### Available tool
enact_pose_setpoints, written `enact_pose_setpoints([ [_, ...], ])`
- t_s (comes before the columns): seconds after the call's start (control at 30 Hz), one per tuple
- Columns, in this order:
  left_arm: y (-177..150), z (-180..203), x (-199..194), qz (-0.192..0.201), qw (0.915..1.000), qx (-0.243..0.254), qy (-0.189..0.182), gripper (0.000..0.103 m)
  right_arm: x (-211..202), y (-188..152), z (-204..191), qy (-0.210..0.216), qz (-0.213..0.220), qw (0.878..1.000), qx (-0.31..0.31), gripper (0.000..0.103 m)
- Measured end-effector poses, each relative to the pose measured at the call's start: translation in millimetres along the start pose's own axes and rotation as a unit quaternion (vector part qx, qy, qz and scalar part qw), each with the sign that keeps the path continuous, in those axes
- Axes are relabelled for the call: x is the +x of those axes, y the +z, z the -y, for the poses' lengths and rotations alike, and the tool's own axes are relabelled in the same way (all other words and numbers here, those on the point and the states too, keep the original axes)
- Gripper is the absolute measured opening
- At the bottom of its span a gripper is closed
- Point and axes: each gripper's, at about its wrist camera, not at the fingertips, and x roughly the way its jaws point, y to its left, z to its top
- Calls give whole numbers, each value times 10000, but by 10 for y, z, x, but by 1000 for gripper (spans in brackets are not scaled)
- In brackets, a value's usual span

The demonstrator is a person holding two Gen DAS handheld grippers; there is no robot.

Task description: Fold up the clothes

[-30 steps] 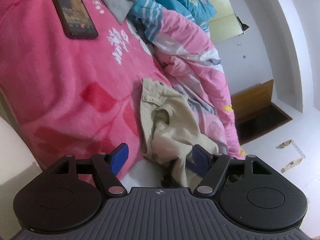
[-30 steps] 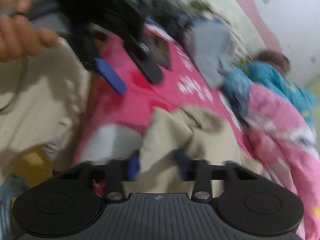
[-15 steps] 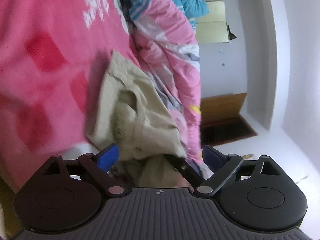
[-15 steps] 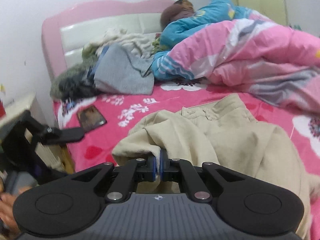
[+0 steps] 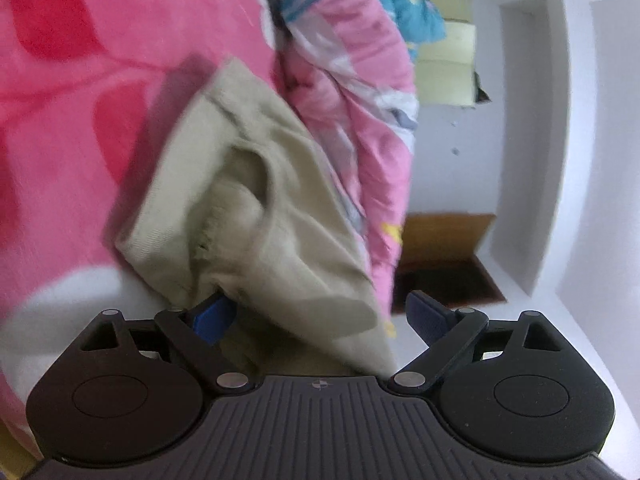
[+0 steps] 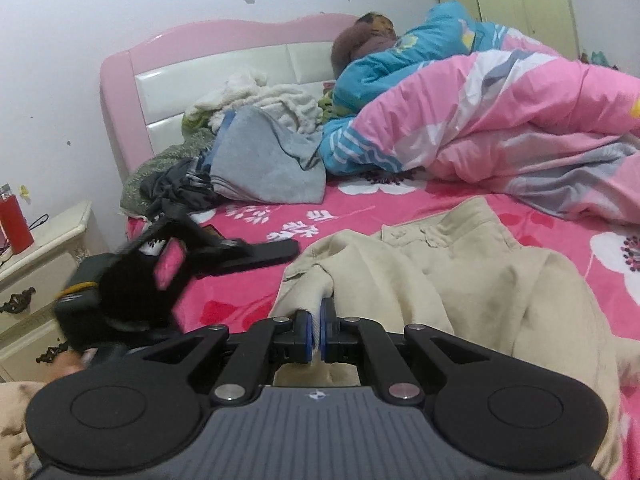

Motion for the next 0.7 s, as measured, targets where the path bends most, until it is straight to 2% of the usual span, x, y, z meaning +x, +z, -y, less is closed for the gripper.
enact_pose_setpoints([
  [0.07,38,52,-37,106,9999,44,63,80,-59,-10,13,-50,10,10000,-7,2],
  [0.13,65,291,-153,385,9971,629,194,77,-90,-23,35,-60,5,10000,61,2],
  [0.17,59,440,-212,545,9929,1039,210,76,-101,-28,44,-36,10,9999,102,2],
  [0.27,-8,841,-366,882,9664,2398,282,79,-97,-39,16,111,39,9999,116,2],
  [0.33,-42,828,-385,1001,9566,2684,536,81,-37,-71,-52,229,-74,9997,8,2],
  [0.43,-80,577,-321,1200,9433,2751,1415,80,136,-220,-240,268,-444,9976,-458,2],
  [0.53,-81,353,-337,1309,9359,2687,1865,78,296,-406,-410,266,-783,9923,-920,3],
  [0.7,21,206,-453,1324,9443,2408,1812,77,416,-588,-485,166,-1163,9845,-1305,5],
])
